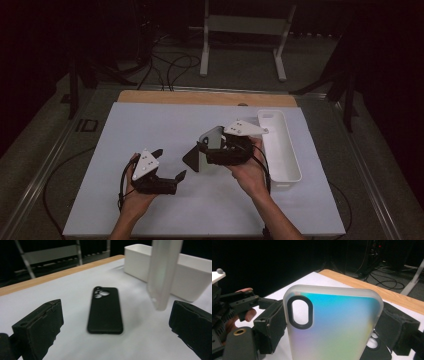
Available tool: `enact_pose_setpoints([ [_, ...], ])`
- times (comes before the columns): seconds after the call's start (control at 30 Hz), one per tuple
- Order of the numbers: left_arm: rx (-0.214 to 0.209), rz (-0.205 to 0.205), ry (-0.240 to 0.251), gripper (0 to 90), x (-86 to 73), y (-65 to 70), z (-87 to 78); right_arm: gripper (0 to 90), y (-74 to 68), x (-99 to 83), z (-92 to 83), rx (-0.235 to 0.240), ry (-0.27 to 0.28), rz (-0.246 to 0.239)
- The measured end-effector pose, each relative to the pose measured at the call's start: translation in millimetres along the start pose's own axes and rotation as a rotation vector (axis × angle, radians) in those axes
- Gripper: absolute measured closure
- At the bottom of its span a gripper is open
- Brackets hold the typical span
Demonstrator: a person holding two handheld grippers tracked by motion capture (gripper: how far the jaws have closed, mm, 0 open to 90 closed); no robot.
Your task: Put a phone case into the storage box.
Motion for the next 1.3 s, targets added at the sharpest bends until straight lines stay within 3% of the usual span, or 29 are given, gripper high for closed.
enact_pose_setpoints([
  [0.27, 0.088, 0.004, -0.012, 0.0, -27.1, -16.6, -16.9, 16.5, 2.9, -0.2, -1.9, -0.005, 0.006, 0.003],
  [0.37, 0.131, -0.013, -0.037, 0.0, -38.0, -23.8, -19.8, 16.4, 3.8, -0.1, -2.6, -0.006, 0.011, 0.007],
  [0.47, 0.165, -0.043, -0.032, 0.0, -47.1, -30.3, -20.1, 16.4, 5.0, 0.5, -3.4, -0.007, 0.017, 0.011],
  [0.6, 0.2, -0.027, -0.025, 0.0, -53.0, -34.9, -19.7, 16.4, 7.5, 2.4, -6.8, -0.014, 0.027, 0.017],
  [0.83, 0.201, -0.021, -0.014, 0.0, -54.0, -35.2, -16.9, 16.4, 18.6, 7.4, -9.1, -0.055, 0.017, -0.005],
  [1.3, 0.214, -0.033, -0.008, 0.0, -53.8, -35.9, -16.8, 16.3, 61.2, 25.9, -18.1, -0.162, 0.054, 0.05],
])
Point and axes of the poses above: each handheld gripper's, and its own axes: z roughly forward along the jaws, x roughly out of its top, y roughly to its right, the point moved 2 cm from there along z, roughly forward along the jaws, and after that the axes turned 3 degrees about x, right-handed, at the moved point
